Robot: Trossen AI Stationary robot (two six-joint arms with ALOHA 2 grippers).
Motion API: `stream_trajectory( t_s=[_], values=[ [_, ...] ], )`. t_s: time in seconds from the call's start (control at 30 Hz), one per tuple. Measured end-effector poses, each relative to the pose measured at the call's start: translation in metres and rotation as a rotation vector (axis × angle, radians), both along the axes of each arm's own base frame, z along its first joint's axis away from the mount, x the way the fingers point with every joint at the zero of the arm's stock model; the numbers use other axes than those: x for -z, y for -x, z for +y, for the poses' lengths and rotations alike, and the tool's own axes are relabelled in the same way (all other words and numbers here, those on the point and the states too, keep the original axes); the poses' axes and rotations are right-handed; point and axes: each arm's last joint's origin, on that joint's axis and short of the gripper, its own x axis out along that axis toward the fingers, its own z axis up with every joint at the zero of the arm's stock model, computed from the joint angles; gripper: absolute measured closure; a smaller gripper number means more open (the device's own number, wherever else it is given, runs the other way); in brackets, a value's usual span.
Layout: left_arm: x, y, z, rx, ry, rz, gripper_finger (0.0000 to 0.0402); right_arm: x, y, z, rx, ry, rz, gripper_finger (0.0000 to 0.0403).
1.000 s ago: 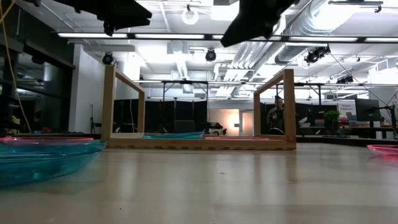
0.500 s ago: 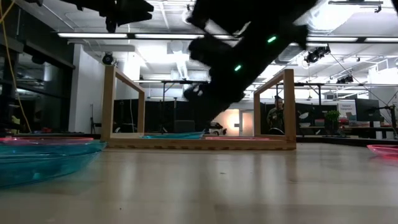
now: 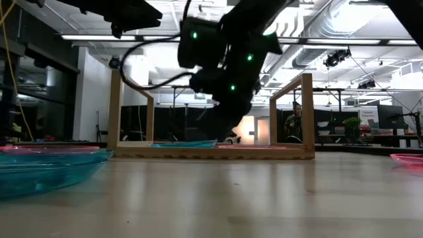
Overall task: Place and stack plates onto a shelf
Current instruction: Stack the blue plate on top of the blue plate on the shelf
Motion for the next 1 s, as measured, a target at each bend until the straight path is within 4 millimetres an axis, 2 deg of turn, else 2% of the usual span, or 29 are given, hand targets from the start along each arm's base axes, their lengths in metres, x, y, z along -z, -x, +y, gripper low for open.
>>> stream_trajectory(
  t_s=[0.17, 0.47, 0.63, 0.8, 1.0],
  values=[
    [-0.001, 0.000, 0.000, 0.000, 0.003, -0.010, 0.0275, 0.002, 0.001, -0.019, 0.041, -0.008, 0.001, 0.0403],
    [-0.001, 0.000, 0.000, -0.002, 0.020, -0.020, 0.0275, 0.001, -0.010, -0.038, 0.007, -0.093, -0.068, 0.0403],
    [0.000, 0.000, 0.000, -0.002, 0.020, -0.010, 0.0275, 0.001, -0.013, -0.042, -0.007, -0.163, -0.103, 0.0403],
    [0.000, 0.000, 0.000, -0.002, 0.019, -0.010, 0.0275, -0.001, -0.017, -0.042, -0.027, -0.125, -0.126, 0.0403],
    [0.001, 0.000, 0.000, -0.002, 0.018, -0.001, 0.0275, -0.005, -0.010, -0.030, -0.081, -0.116, -0.018, 0.0403]
  ],
)
